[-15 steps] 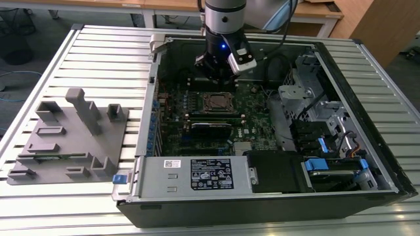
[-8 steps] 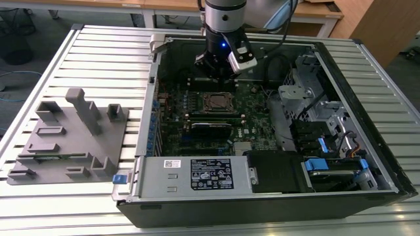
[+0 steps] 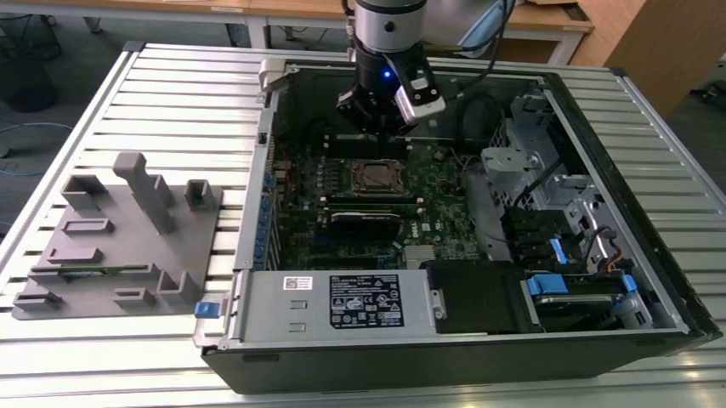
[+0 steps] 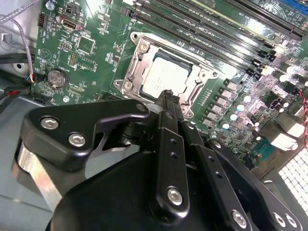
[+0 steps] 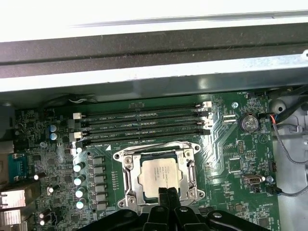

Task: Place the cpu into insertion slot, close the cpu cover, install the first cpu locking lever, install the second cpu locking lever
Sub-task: 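Install the second cpu locking lever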

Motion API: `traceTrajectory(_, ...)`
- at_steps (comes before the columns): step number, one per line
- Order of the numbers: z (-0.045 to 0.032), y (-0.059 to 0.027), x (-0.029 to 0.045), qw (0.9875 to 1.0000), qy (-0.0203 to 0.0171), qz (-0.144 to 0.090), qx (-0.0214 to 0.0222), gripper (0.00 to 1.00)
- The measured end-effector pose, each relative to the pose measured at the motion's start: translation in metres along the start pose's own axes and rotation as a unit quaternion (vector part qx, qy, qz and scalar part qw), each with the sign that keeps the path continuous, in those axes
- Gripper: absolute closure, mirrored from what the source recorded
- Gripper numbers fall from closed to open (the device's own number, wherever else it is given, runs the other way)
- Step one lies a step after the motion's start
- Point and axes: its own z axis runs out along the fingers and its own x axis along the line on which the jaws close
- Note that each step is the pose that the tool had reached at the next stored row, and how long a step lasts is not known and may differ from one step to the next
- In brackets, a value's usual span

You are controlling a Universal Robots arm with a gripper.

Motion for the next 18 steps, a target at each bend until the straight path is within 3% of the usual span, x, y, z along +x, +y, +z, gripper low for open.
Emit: traceTrajectory(18,0.0011,0.0000,0.0001,1.0000,0.0005,0.000,-0.0022,0.89)
